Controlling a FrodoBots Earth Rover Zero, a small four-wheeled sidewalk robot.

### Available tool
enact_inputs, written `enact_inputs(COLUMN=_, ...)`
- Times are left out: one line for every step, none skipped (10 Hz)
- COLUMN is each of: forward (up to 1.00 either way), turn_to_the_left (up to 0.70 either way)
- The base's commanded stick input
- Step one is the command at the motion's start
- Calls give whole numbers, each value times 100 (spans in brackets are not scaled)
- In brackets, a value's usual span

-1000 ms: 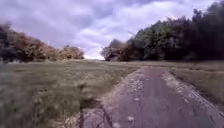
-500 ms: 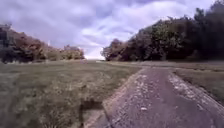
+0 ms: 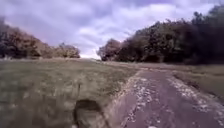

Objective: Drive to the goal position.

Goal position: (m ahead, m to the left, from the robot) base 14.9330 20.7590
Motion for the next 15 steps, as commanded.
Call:
enact_inputs(forward=100, turn_to_the_left=-40)
enact_inputs(forward=100, turn_to_the_left=-40)
enact_inputs(forward=100, turn_to_the_left=-35)
enact_inputs(forward=100, turn_to_the_left=-23)
enact_inputs(forward=100, turn_to_the_left=-8)
enact_inputs(forward=100, turn_to_the_left=0)
enact_inputs(forward=100, turn_to_the_left=0)
enact_inputs(forward=100, turn_to_the_left=0)
enact_inputs(forward=100, turn_to_the_left=0)
enact_inputs(forward=100, turn_to_the_left=0)
enact_inputs(forward=100, turn_to_the_left=0)
enact_inputs(forward=100, turn_to_the_left=0)
enact_inputs(forward=100, turn_to_the_left=0)
enact_inputs(forward=100, turn_to_the_left=0)
enact_inputs(forward=100, turn_to_the_left=0)
